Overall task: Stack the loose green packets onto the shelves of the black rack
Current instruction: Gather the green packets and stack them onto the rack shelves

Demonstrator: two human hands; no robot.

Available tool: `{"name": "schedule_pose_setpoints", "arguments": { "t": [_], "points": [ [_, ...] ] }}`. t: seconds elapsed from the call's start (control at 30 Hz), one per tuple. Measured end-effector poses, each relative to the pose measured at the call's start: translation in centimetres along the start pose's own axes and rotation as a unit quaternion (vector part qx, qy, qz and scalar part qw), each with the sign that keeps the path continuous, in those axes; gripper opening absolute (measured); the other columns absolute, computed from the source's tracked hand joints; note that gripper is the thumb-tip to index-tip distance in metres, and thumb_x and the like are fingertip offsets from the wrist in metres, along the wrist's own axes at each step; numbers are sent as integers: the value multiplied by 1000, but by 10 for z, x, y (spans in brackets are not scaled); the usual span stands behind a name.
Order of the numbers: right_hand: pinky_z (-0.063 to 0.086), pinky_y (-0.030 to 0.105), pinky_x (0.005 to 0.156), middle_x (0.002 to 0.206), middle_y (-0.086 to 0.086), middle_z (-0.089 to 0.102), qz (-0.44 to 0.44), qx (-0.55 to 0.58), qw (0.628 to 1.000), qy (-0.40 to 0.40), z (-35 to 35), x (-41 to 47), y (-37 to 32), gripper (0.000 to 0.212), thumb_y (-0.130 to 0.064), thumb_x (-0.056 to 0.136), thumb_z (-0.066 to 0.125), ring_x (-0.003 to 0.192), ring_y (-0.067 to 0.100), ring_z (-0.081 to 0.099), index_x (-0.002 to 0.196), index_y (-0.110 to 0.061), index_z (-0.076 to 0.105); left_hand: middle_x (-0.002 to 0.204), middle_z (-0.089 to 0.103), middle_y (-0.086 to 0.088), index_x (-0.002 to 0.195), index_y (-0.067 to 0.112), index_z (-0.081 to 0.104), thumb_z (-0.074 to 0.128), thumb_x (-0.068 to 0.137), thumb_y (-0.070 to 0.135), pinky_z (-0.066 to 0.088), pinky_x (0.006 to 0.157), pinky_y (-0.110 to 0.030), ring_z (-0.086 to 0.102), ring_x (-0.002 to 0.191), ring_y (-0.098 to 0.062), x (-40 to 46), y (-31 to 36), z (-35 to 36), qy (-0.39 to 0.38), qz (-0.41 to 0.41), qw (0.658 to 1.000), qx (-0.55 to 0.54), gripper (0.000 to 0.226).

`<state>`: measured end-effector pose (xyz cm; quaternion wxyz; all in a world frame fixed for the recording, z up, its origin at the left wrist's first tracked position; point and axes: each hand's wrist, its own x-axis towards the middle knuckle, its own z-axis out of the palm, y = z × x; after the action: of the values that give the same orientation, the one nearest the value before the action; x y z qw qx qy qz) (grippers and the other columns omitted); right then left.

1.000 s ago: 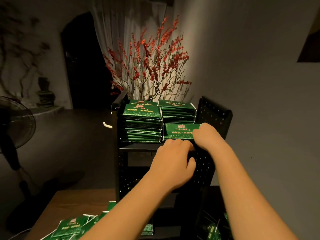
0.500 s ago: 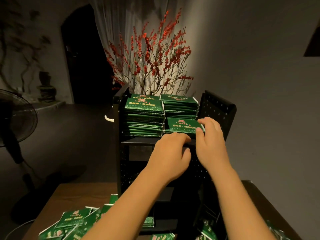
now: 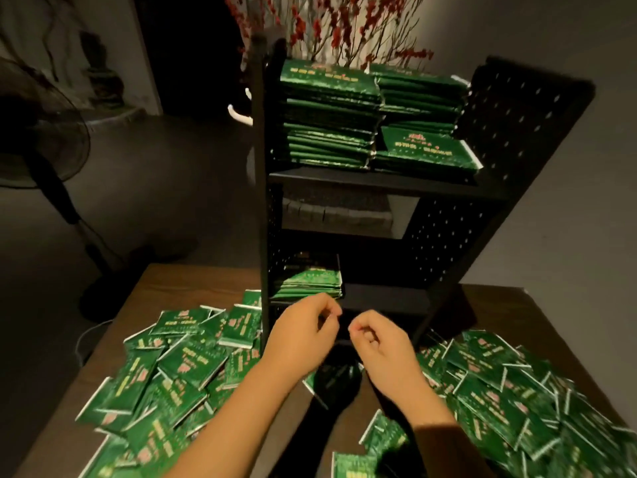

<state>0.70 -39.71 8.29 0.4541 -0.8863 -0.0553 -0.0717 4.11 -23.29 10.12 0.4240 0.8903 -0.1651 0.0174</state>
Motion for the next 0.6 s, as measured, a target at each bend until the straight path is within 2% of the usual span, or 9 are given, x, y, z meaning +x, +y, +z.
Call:
{"name": "schedule_pose_setpoints", "arguments": {
  "t": [0.1,0.2,0.27,0.37,0.47,0.6],
  "points": [
    [38,14,63,73,-9,55,97,-39,989,-104,25,-14,43,16,-15,95,55,64,0,49,83,-25,59,84,64,10,90,34,57,55,95,24,51,70,-33,60,69,-11,-22,-43,25,-49,-86,995,9,11],
    [38,18,75,93,-6,60,133,-114,969,-173,52,-19,78,11,-15,96,54,83,6,55,90,-23,60,97,65,4,98,27,58,58,90,23,49,78,-32,63,90,-20,-45,-74,47,-109,-119,986,49,9],
    [40,21,82,106,0,60,162,-155,952,-210,69,-21,96,12,-17,97,53,98,15,58,103,-18,64,111,60,0,113,23,57,61,86,27,46,87,-32,57,107,-24,-61,-90,60,-182,-111,970,117,27],
    [38,25,98,129,7,55,199,-201,924,-258,90,-25,116,28,-19,97,53,118,23,55,124,-12,60,128,51,-2,128,22,48,66,82,39,44,98,-41,45,121,-28,-91,-109,73,-296,-124,920,225,52],
    [35,28,107,140,10,48,212,-219,910,-283,100,-26,121,38,-18,96,53,126,26,49,133,-9,54,130,51,-4,130,21,48,67,80,38,43,98,-38,45,119,-29,-113,-129,80,-324,-126,901,259,56],
    [22,35,118,157,6,28,210,-232,903,-295,107,-28,122,50,-15,98,48,142,27,29,147,-10,39,128,54,-4,132,21,50,66,83,34,44,95,-36,47,116,-27,-123,-143,81,-313,-125,906,258,53]
  ]
}}
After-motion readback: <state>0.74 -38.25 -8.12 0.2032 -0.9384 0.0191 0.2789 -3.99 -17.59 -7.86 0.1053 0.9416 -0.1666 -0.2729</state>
